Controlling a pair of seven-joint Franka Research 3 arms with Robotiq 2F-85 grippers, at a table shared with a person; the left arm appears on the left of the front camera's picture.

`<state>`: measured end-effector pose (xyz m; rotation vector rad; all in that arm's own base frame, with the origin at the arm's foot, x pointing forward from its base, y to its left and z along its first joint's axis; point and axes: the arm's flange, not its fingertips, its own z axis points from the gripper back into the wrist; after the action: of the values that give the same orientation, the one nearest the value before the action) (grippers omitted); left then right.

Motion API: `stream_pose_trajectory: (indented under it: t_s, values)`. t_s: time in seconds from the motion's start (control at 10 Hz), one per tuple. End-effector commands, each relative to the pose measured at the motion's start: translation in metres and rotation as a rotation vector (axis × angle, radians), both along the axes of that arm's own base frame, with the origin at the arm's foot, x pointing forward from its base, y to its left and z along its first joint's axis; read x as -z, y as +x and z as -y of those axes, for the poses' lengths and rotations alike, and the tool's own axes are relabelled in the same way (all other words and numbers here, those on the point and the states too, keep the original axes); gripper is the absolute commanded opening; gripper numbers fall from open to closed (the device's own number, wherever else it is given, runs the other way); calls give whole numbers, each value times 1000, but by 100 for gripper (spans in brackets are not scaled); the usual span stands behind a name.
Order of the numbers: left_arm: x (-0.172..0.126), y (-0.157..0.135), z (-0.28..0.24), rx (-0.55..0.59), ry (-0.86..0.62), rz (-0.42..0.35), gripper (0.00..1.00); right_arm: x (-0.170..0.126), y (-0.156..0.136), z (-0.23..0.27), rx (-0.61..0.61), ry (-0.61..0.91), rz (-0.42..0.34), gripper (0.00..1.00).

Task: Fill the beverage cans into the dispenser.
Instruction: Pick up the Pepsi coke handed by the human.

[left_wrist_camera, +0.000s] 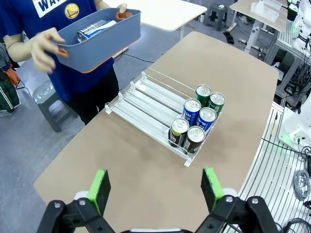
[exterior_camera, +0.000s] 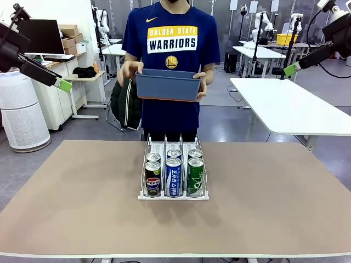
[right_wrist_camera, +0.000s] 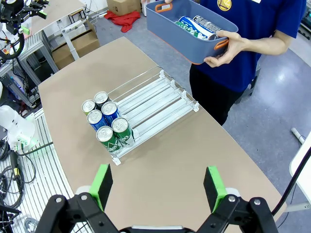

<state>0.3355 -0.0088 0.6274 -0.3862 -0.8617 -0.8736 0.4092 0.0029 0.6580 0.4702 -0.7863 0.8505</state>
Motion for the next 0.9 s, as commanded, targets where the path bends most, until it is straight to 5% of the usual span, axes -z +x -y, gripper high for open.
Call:
stream_pose_trajectory:
  t_s: [0.0,0.8]
  values:
    - [1,-2,-1,-2,-7,-2,100,2,3,0,-29,16,6,100]
    - [1,-2,-1,-2,-7,-2,100,2,3,0,-29,16,6,100]
